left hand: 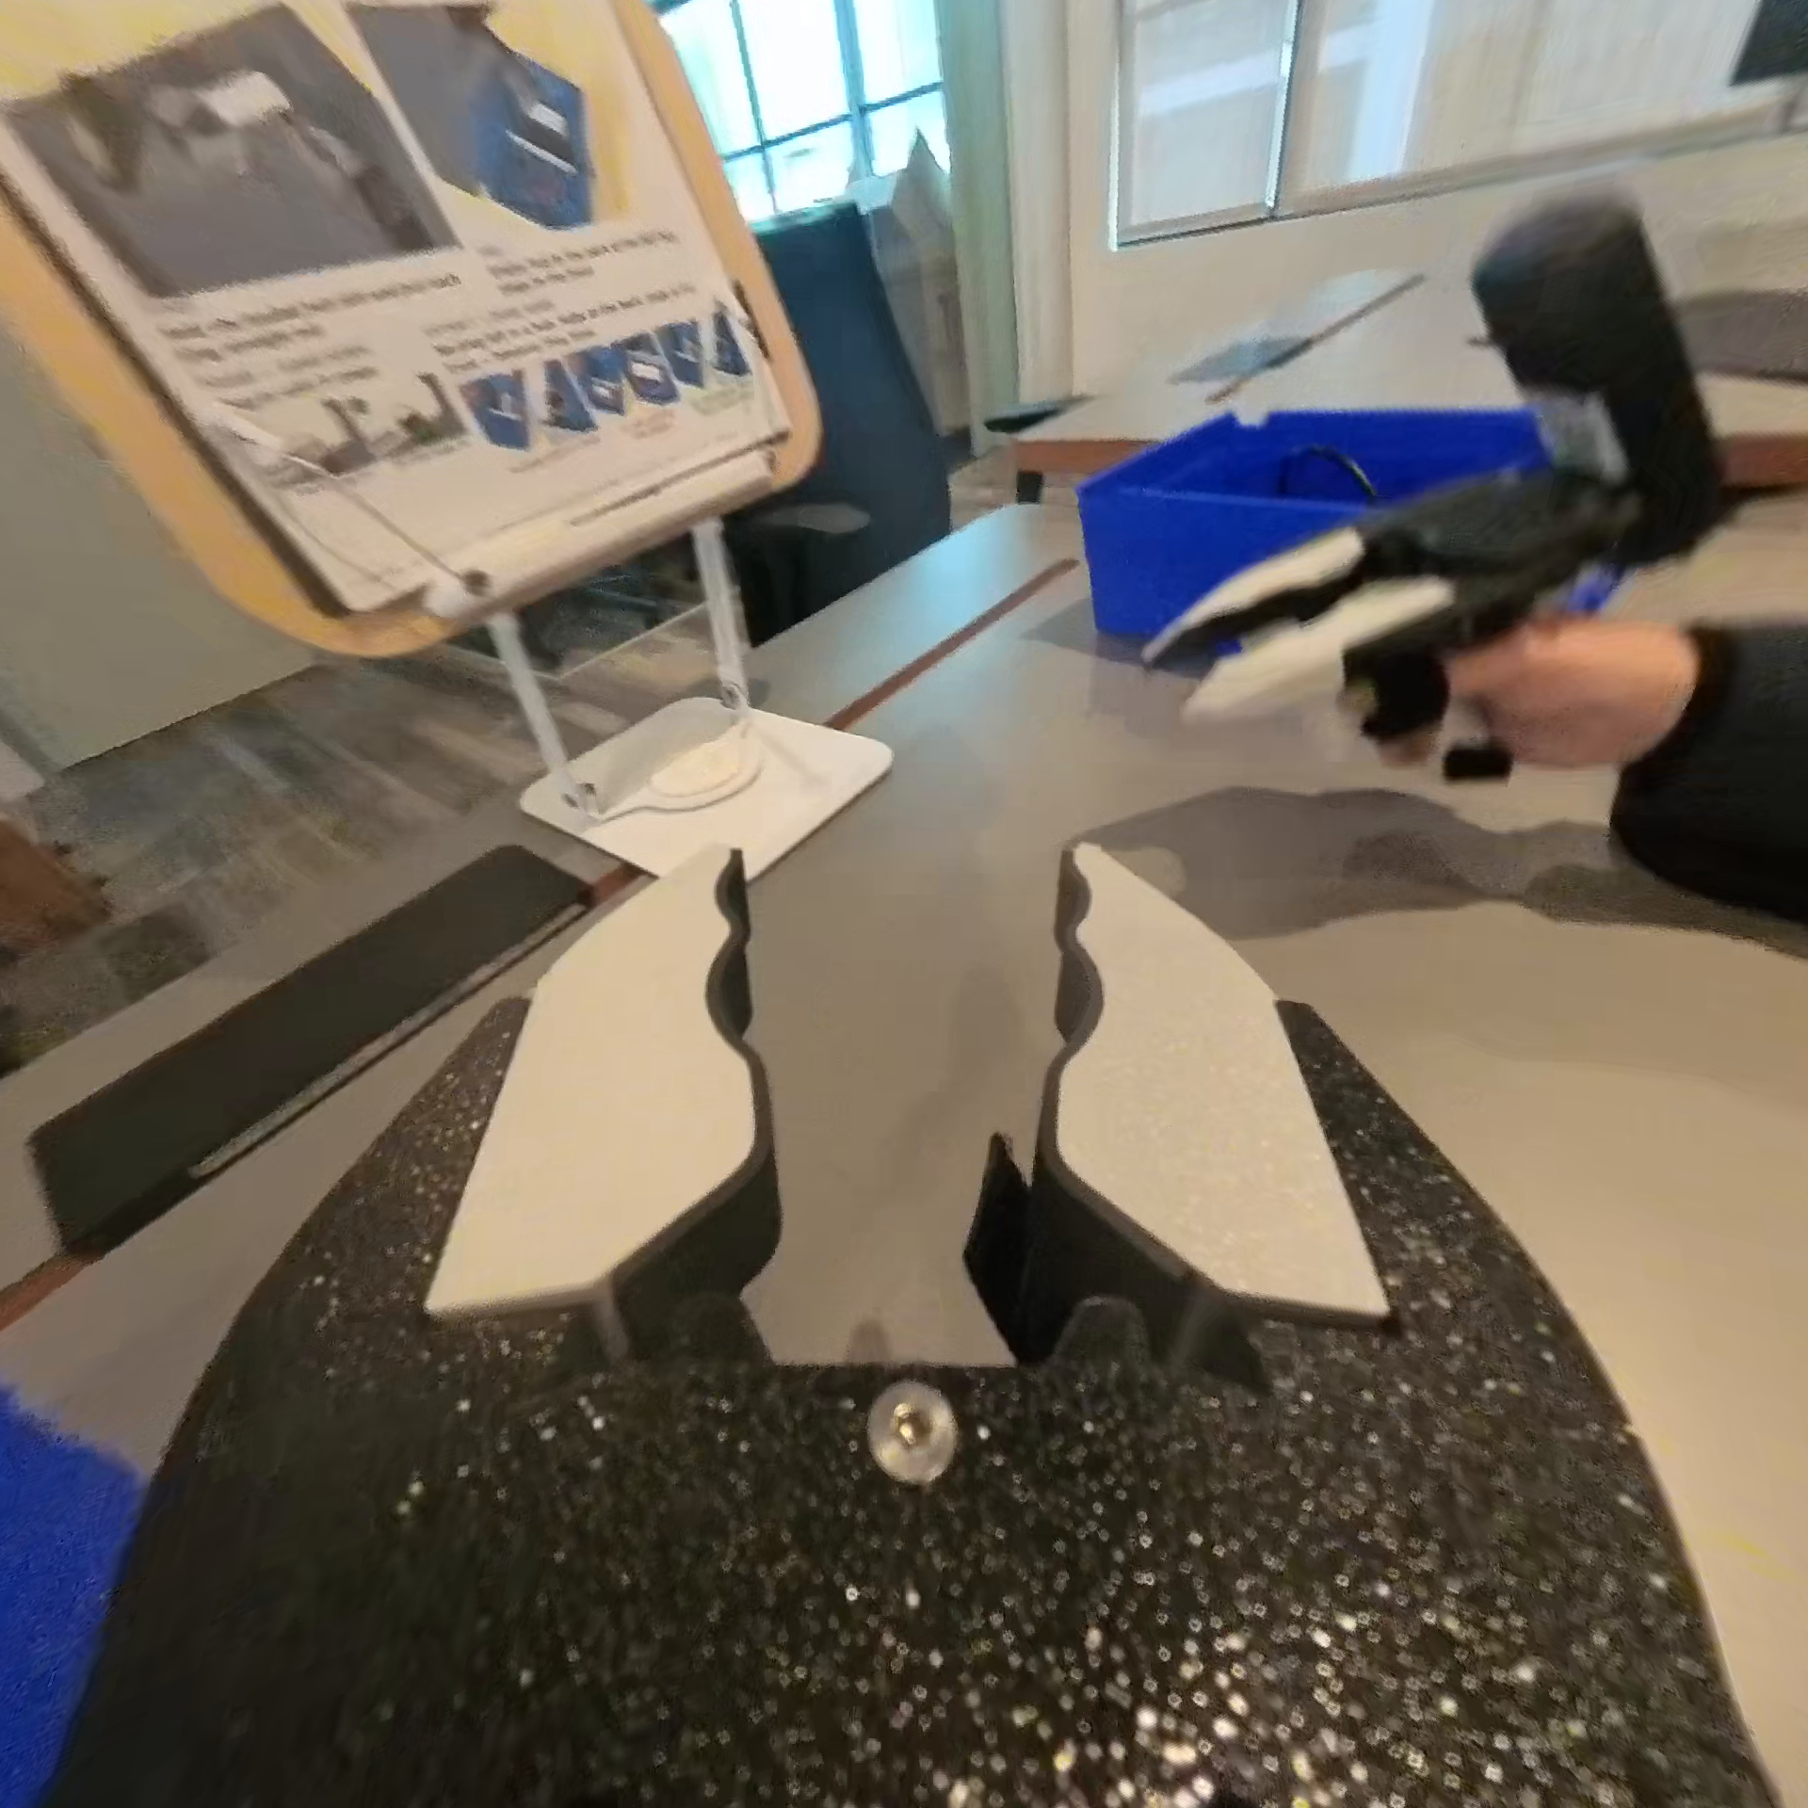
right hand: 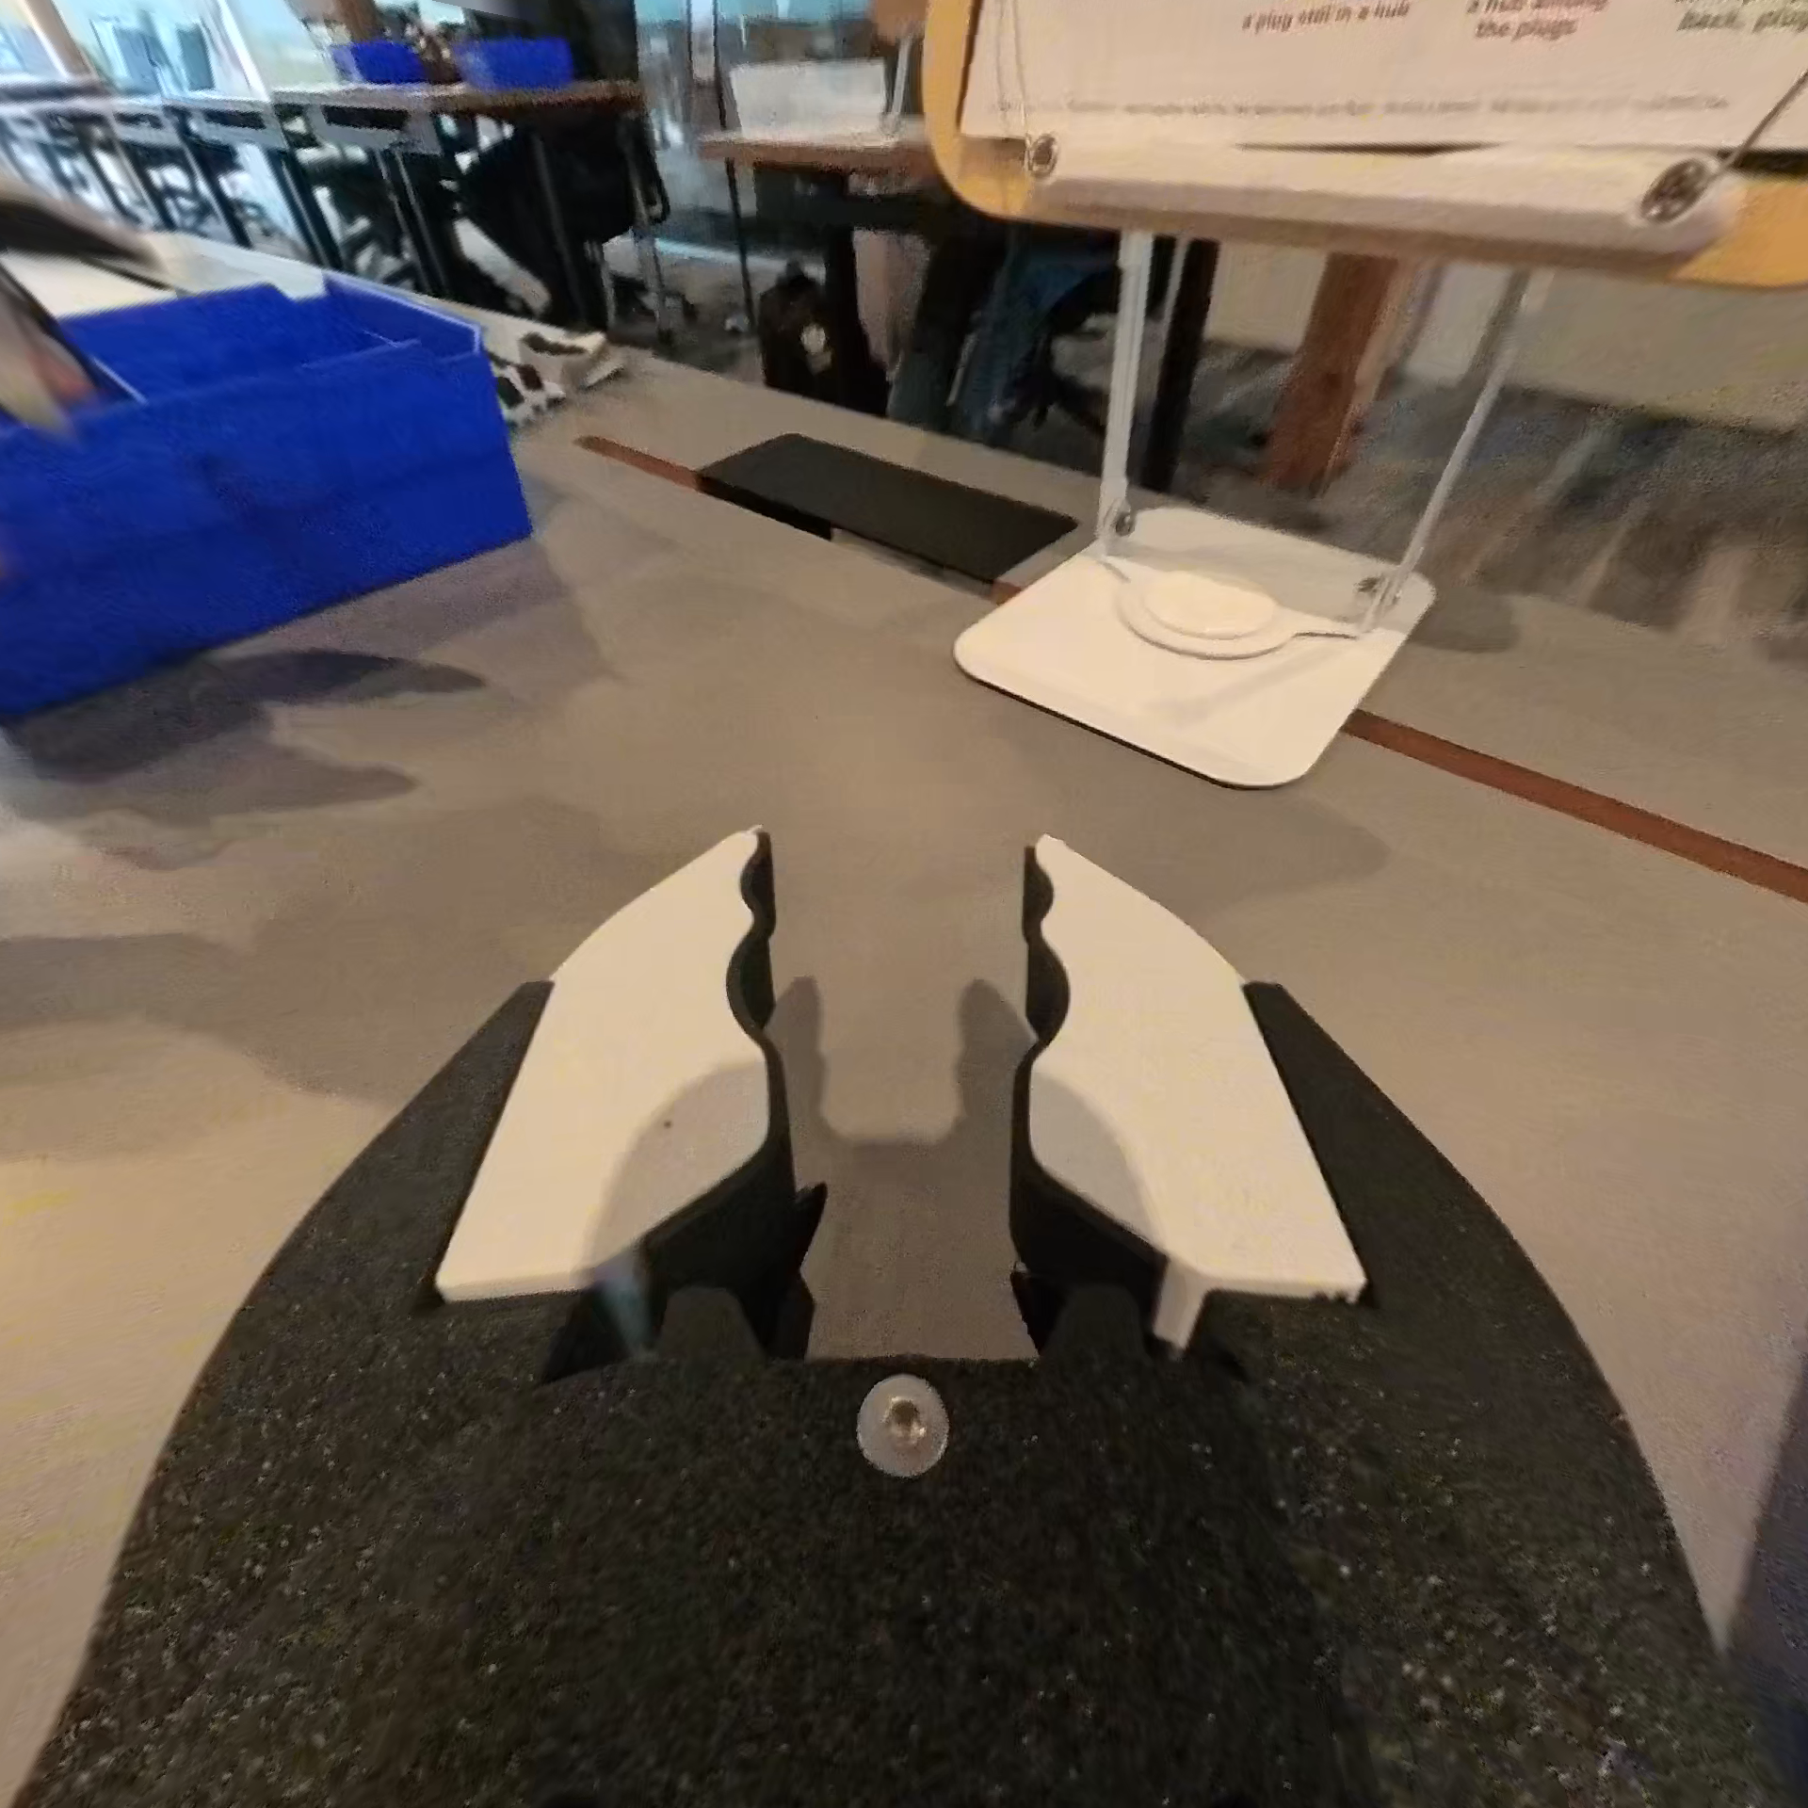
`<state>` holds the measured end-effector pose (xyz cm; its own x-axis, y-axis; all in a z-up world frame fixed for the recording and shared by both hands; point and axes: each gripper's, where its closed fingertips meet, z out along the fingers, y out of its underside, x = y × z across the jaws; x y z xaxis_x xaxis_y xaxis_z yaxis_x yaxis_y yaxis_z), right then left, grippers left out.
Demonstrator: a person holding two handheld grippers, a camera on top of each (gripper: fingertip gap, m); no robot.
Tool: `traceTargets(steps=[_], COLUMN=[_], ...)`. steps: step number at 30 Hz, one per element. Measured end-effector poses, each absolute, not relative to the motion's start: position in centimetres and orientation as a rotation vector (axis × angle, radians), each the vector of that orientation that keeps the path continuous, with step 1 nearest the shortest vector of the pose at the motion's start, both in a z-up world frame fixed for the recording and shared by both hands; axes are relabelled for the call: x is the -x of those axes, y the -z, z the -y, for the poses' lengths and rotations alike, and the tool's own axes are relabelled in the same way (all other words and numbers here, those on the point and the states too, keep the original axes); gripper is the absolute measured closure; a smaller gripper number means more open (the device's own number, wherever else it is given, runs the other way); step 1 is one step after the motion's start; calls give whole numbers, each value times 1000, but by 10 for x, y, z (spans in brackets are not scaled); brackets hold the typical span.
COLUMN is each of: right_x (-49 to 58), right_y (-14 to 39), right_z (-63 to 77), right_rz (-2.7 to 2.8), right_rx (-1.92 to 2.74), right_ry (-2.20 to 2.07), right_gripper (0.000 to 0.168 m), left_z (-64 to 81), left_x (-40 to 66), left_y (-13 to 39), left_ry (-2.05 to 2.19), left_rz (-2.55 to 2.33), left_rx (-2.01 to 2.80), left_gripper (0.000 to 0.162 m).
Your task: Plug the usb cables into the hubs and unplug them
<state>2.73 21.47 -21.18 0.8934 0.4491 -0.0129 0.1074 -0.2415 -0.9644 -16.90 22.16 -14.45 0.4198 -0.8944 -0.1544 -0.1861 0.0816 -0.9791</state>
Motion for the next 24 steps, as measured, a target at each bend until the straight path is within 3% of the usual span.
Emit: traceTargets(steps=[4, 8, 12, 14, 18, 24], right_x=[-31, -33, -17, -14, -3, -2], right_y=[217, 195, 193, 192, 196, 198], right_z=[-214, -208, -196, -194, -192, -193], right_rz=[445, 459, 523, 561, 621, 622], right_rx=[1672, 1526, 1462, 1437, 1427, 1438], right_ry=[-241, -157, -168, -119, -131, -158], right_gripper=[122, 127, 131, 134, 137, 138], left_z=[-245, -302, -358, -374, -402, -410], left_x=[225, 310, 388, 410, 443, 467], left_y=[97, 86, 132, 165, 217, 267], left_ry=[606, 300, 64, 36, -117, -208], left_rz=[-942, -883, -848, -865, -945, -991], left_rx=[1485, 1706, 2158, 2378, 2614, 2869], left_gripper=[102, 105, 96, 100, 126, 132])
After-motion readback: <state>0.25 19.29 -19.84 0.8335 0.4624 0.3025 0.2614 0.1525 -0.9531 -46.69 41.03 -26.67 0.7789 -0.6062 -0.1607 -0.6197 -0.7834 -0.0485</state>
